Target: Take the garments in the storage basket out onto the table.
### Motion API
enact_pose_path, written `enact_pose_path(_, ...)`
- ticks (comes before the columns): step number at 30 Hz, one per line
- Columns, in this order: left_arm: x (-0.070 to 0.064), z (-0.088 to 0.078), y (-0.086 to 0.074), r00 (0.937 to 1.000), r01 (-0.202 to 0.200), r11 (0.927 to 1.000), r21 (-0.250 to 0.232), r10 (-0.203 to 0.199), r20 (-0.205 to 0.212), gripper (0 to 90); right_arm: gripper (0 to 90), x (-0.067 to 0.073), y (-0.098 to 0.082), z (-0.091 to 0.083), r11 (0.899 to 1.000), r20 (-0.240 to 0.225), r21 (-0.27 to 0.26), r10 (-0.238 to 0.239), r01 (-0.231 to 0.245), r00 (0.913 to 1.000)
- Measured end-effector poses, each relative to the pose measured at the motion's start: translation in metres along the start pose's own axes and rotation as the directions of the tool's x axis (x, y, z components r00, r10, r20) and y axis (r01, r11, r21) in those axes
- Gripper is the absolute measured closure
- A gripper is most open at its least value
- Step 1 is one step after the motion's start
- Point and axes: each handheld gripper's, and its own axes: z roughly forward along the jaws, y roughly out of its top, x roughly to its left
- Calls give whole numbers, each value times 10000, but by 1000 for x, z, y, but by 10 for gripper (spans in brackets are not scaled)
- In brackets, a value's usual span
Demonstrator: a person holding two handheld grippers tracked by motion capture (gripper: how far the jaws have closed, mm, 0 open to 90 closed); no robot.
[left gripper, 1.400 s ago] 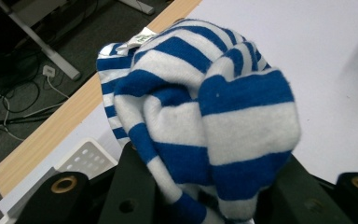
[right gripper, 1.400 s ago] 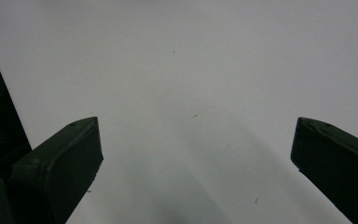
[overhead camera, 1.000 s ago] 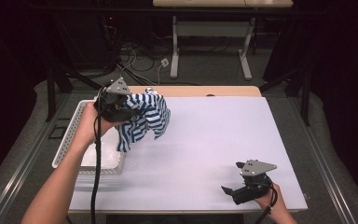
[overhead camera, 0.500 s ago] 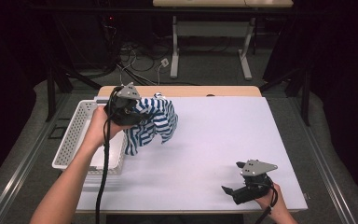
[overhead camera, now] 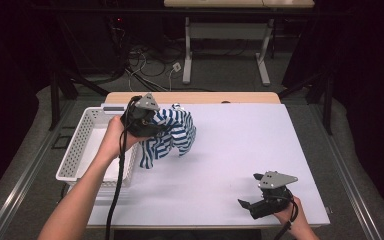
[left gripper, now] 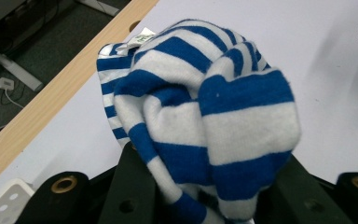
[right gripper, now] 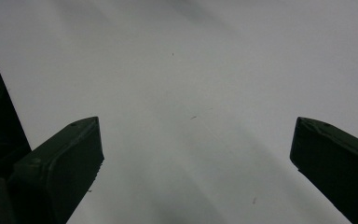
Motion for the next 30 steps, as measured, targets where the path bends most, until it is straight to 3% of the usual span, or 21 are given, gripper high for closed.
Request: enact_pose_path(30,-12,42,-4,9982,-54,10000,30,52,602,721,26,0,0,0,10000,26,-9,-40,40,10000)
